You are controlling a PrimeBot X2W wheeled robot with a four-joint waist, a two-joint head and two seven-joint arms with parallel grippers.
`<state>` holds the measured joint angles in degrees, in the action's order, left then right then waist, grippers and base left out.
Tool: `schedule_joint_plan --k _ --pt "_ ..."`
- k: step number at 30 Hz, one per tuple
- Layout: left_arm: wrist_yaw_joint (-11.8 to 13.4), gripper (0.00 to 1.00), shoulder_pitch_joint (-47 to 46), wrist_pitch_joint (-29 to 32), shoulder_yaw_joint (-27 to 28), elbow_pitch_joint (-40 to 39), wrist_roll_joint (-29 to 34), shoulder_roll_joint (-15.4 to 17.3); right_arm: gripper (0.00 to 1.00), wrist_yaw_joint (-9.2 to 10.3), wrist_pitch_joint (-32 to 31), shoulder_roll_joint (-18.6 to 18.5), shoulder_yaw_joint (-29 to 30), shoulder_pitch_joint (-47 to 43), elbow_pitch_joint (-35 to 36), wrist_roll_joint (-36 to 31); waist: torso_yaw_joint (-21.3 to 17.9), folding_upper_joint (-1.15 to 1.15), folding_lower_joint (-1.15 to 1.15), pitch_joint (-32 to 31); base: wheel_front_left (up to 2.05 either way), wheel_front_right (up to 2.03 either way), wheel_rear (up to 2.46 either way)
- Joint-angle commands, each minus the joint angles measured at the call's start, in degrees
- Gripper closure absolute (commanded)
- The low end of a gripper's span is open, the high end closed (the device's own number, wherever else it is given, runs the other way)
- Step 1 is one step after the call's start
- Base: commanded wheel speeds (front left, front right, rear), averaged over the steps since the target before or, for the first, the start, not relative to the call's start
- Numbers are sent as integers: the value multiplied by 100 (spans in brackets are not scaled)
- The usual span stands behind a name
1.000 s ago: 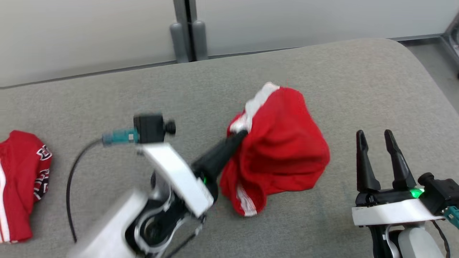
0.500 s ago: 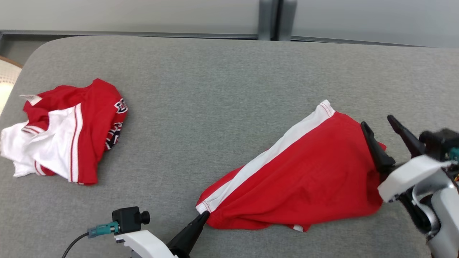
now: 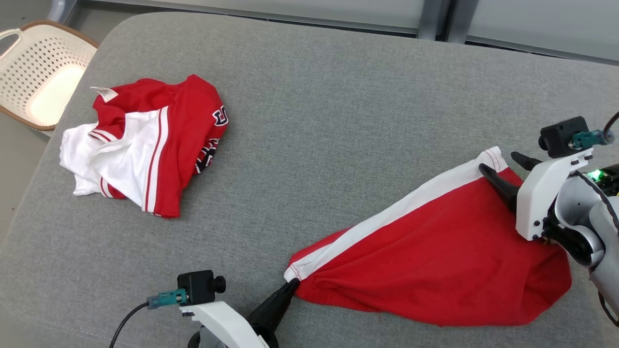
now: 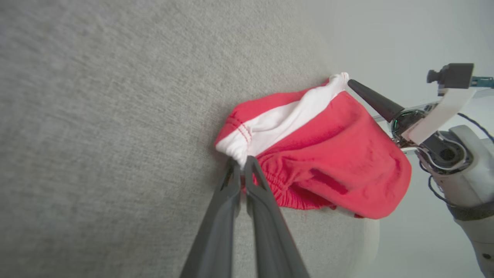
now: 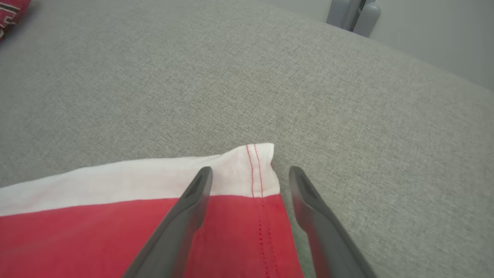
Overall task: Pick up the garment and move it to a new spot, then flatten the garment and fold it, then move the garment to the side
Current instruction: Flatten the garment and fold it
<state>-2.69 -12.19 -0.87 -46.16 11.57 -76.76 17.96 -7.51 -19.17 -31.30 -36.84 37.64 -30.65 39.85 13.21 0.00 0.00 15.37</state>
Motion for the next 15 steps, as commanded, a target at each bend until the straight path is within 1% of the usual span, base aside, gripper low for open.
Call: schedule_joint_plan --k 1,6,11,12,13,14,15 --pt "-47 100 -87 -37 -5 58 56 -3 0 4 55 -29 -80 112 -102 42 58 0 0 43 0 0 0" --pt "-130 100 -161 -40 -48 216 76 -104 0 4 334 7 -441 379 -558 65 119 0 0 130 0 0 0" --pt "-170 100 -240 -22 -97 357 115 -164 0 4 454 12 -851 603 -933 130 172 0 0 205 0 0 0" --pt "-170 100 -251 -21 -105 381 127 -174 51 4 531 8 -923 640 -967 142 173 0 0 216 0 0 0" --pt "-176 100 -267 -24 -107 409 144 -177 88 4 601 -2 -991 679 -1002 142 171 0 0 223 0 0 0" --pt "-174 100 -283 -33 -108 438 159 -176 100 4 649 -8 -1071 712 -1023 150 164 0 0 226 0 0 0" --pt "-175 100 -293 -48 -101 471 166 -171 100 4 717 -21 -1150 764 -1031 167 149 0 0 223 0 0 0"
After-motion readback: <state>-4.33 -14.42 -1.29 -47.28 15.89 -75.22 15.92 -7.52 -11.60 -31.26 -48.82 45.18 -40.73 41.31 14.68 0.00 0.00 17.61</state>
